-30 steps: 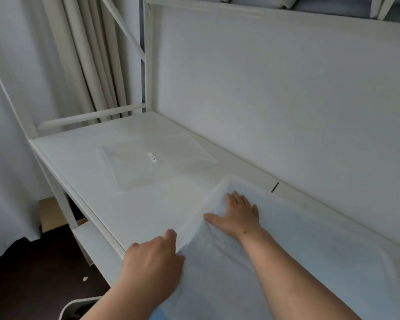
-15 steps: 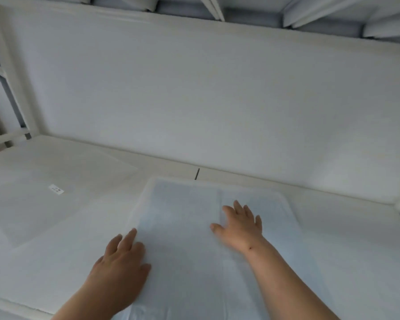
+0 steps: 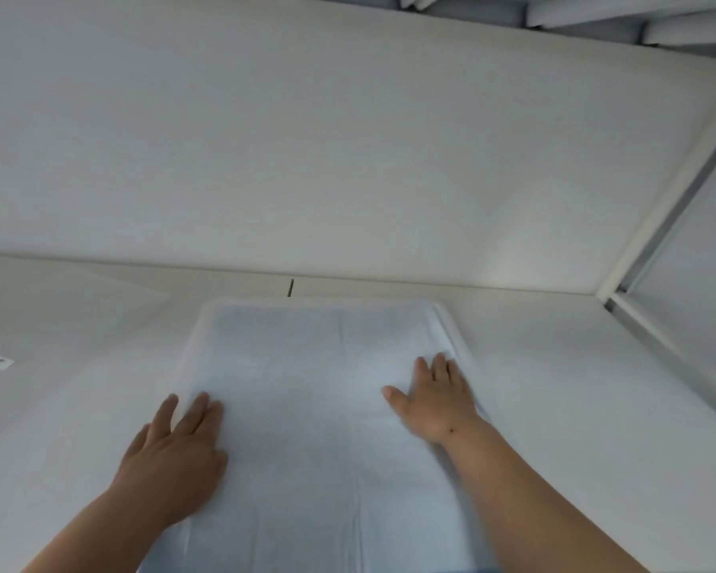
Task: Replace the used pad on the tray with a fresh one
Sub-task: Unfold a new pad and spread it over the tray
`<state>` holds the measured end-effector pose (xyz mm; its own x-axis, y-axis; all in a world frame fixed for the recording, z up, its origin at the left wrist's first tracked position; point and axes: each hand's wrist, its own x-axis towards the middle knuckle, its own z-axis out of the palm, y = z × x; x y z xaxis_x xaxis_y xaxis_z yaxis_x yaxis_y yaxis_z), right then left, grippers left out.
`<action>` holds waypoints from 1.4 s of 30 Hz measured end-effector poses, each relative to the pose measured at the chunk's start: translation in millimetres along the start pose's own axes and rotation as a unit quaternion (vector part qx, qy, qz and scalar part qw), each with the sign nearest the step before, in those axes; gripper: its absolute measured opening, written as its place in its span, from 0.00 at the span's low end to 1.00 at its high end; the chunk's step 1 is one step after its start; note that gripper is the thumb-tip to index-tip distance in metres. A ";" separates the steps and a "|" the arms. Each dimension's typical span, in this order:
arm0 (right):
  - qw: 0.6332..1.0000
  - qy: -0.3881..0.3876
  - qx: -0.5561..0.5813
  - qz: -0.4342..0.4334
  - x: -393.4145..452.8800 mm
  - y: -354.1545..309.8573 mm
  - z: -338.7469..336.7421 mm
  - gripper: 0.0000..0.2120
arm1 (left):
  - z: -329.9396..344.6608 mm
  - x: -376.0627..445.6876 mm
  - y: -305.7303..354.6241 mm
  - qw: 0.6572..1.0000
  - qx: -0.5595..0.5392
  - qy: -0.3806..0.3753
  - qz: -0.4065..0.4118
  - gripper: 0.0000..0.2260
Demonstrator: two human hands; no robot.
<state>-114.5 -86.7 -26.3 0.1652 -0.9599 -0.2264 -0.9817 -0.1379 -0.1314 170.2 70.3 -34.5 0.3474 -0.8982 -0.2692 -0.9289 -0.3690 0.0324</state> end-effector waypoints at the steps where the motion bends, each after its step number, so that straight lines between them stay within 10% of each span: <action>1: 1.000 -0.004 0.002 0.002 -1.1 -0.6 -3.7 0.44 | 3.4 5.7 -5.7 1.000 -0.003 -0.003 0.004 0.29; 19: 0.996 0.078 0.019 -0.037 -60.1 37.3 2.9 0.34 | 4.1 19.5 -42.9 0.990 -0.105 0.096 0.017 0.36; 26: 0.966 0.201 0.123 0.103 -105.9 74.7 14.8 0.19 | -12.9 -58.1 -45.7 0.952 -0.258 0.142 -0.078 0.11; 42: 0.951 0.079 0.290 0.073 -137.1 87.6 -1.7 0.07 | -4.0 -87.1 -8.5 0.883 -0.382 0.190 -0.197 0.05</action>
<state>-223.2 32.5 -5.1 -0.0293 -0.9896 -0.1408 -0.7687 0.1123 -0.6297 148.3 150.7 -7.5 0.7766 -0.6266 -0.0657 -0.4203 -0.5930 0.6868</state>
